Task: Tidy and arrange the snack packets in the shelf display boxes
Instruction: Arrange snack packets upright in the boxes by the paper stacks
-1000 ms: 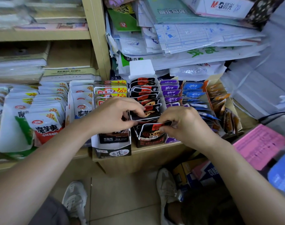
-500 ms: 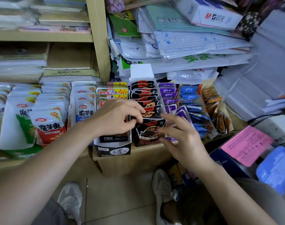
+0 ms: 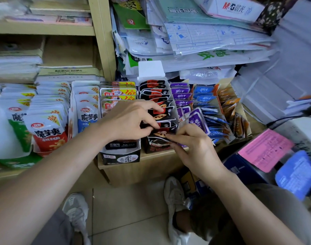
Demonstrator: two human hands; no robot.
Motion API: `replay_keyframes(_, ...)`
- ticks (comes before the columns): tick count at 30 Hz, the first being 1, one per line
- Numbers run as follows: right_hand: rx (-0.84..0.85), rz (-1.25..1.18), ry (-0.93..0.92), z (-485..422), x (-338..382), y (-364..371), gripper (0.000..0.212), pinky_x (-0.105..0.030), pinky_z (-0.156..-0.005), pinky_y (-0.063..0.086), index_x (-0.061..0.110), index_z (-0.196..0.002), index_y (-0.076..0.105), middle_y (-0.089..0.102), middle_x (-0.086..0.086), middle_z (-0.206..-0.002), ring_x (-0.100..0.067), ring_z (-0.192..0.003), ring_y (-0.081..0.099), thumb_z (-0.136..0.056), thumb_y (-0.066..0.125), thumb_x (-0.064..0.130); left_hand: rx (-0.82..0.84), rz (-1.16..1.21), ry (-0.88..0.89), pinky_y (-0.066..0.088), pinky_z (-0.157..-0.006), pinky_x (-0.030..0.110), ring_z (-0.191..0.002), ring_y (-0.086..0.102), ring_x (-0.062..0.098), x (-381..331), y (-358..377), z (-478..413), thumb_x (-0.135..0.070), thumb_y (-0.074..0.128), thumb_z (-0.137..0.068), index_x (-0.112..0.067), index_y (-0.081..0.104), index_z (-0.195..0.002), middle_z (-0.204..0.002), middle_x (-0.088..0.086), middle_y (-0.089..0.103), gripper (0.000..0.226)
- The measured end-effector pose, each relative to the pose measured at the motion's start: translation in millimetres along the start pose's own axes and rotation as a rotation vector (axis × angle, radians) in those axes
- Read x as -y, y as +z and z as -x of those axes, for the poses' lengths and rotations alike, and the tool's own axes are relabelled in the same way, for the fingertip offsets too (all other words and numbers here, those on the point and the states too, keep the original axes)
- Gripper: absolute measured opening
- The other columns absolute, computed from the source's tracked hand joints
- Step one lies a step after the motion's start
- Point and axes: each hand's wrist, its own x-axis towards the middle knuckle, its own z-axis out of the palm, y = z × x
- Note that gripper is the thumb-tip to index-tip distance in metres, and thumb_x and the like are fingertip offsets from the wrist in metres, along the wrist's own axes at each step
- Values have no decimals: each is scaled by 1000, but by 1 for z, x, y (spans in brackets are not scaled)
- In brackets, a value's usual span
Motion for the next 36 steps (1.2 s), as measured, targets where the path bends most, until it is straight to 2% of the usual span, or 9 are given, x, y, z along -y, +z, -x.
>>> replay_keyframes(4, -20, 20, 1, -1, -2, 1, 26, -28, -88, 50, 14, -109, 78, 65, -1, -109, -18, -102, 57, -84, 78, 7, 44, -46, -7, 28, -61, 17, -92, 40, -8, -4, -10, -6, -42, 81, -81, -42, 80, -85, -131, -20, 64, 3)
replay_keyframes(8, -32, -25, -6, -2, -4, 2, 23, -28, -90, 52, 13, -106, 79, 72, 1, -106, -16, -102, 63, -83, 79, 6, 139, -176, -26, 23, -58, 21, -104, 51, 2, -2, -9, -8, -44, 77, -85, -44, 78, -87, -136, -25, 57, 2)
replay_keyframes(12, -57, -48, 16, -3, -6, 3, 22, -28, -89, 53, 13, -105, 79, 73, 1, -104, -15, -100, 64, -83, 79, 7, 78, -156, -53, 43, -75, 35, -115, 54, 13, -1, -1, -6, -36, 67, -93, -31, 72, -84, -134, -16, 61, 11)
replay_keyframes(14, -67, -45, 19, -4, -5, 3, 23, -27, -90, 53, 12, -105, 79, 73, 2, -105, -15, -100, 64, -83, 79, 6, 80, -94, -62, 47, -82, 42, -112, 57, 16, 1, -3, -3, -36, 59, -96, -30, 60, -84, -123, -12, 66, 13)
replay_keyframes(18, -90, -44, 28, -4, -4, 7, 21, -31, -87, 55, 11, -103, 78, 70, 0, -107, -16, -99, 65, -83, 79, 5, 136, -6, -89, 45, -72, 41, -89, 55, 16, 3, -5, 5, -34, 48, -99, -31, 48, -88, -87, -8, 58, 11)
replay_keyframes(23, -71, -42, 77, -11, -1, 8, 18, -33, -77, 60, 11, -105, 76, 53, -4, -130, -17, -98, 64, -87, 75, 8, 175, 16, -111, 42, -67, 38, -79, 49, 12, 2, -8, 10, -40, 34, -100, -31, 42, -92, -85, -6, 54, 14)
replay_keyframes(30, 3, -66, 56, -18, -5, 7, 22, -34, -81, 60, 15, -108, 74, 46, -2, -143, -12, -100, 61, -87, 76, 10, 115, 93, -129, 37, -61, 36, -71, 47, 9, 2, -8, 9, -34, 34, -105, -35, 37, -88, -77, -10, 49, 17)
replay_keyframes(34, 39, -32, 57, -25, -6, 6, 22, -35, -75, 59, 15, -106, 75, 47, -2, -139, -15, -90, 63, -85, 78, 11, 107, 138, -128, 38, -61, 33, -68, 50, 7, -4, -11, 8, -44, 35, -104, -35, 43, -90, -89, -14, 61, 18)
replay_keyframes(36, 35, -55, 70, -26, -6, 6, 23, -35, -75, 59, 15, -106, 71, 48, 1, -134, -17, -93, 64, -85, 79, 11, 96, 157, -123, 37, -59, 18, -64, 56, 5, -6, -13, 8, -42, 49, -100, -35, 51, -89, -128, -23, 62, 14)
